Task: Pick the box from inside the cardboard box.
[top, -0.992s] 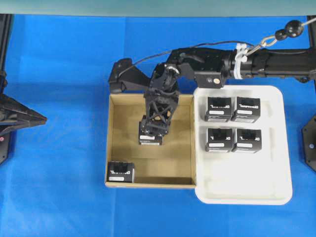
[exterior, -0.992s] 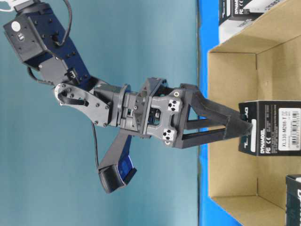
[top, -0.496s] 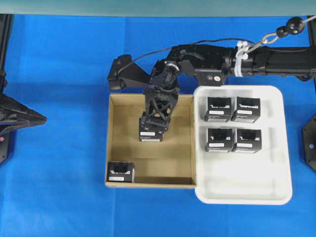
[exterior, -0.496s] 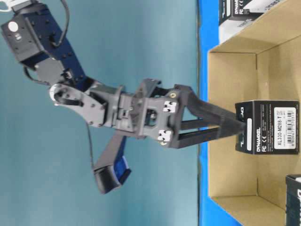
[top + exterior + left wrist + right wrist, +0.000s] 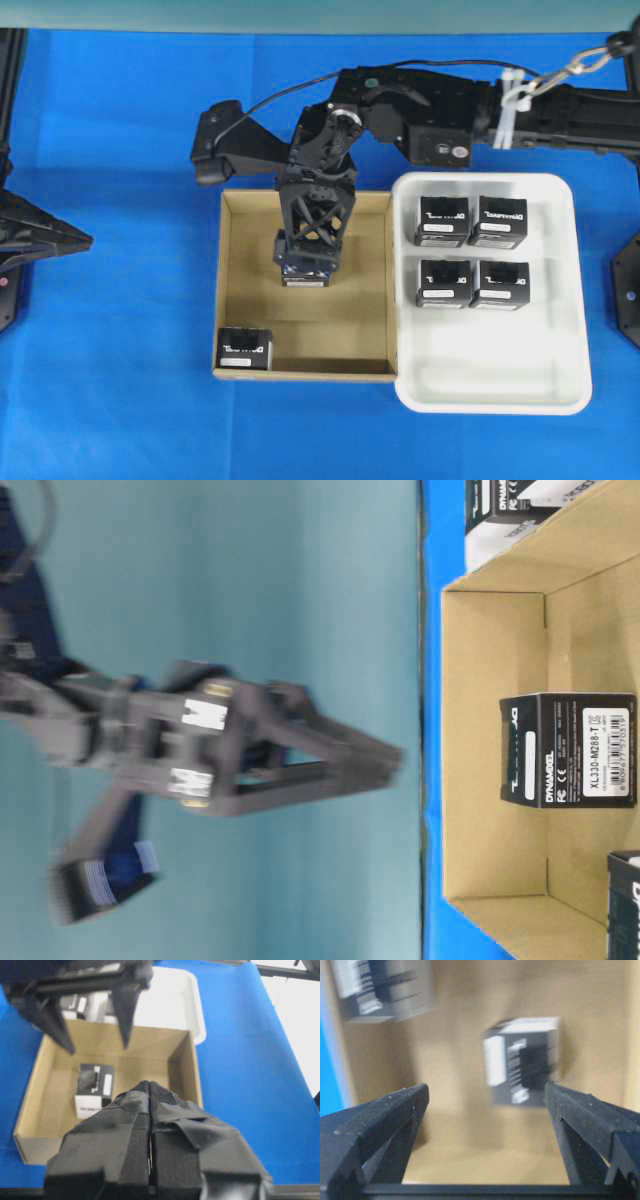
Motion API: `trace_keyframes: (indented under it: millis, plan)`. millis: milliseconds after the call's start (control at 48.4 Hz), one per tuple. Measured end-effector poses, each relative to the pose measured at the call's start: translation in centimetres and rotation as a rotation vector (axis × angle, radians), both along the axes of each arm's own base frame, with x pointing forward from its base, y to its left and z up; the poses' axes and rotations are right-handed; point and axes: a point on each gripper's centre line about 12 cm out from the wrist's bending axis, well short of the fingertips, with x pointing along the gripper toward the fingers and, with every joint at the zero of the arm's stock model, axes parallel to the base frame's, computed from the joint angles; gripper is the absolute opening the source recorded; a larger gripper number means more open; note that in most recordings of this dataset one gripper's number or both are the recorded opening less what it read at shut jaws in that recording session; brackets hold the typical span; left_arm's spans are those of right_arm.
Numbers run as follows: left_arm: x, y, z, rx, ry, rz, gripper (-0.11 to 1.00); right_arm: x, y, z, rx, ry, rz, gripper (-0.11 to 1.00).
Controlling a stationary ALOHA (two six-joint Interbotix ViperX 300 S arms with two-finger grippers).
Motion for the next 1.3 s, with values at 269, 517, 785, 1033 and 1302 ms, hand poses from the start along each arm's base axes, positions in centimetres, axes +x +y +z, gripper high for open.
trace_keyframes:
  millis: [269,517,785,1033,1302]
  plan:
    - [-0.1,0.0,0.3,0.001,-0.008,0.000,-0.06,-2.0,0.2,5.6,-0.065,0.028,0.041,0.99]
    - [-0.1,-0.1,0.5,-0.001,-0.014,-0.006,-0.06,-3.1,0.5,9.6,-0.137,0.008,0.053,0.99]
    - [-0.1,-0.1,0.6,-0.001,-0.015,-0.008,-0.06,-3.4,1.8,11.2,-0.161,0.011,0.082,0.99]
    - [-0.1,-0.1,0.6,-0.001,-0.015,-0.008,-0.06,-3.4,0.7,11.2,-0.182,0.012,0.060,0.99]
    - [-0.1,-0.1,0.6,-0.002,-0.015,-0.007,-0.06,-1.9,0.0,8.0,-0.238,-0.040,0.054,0.99]
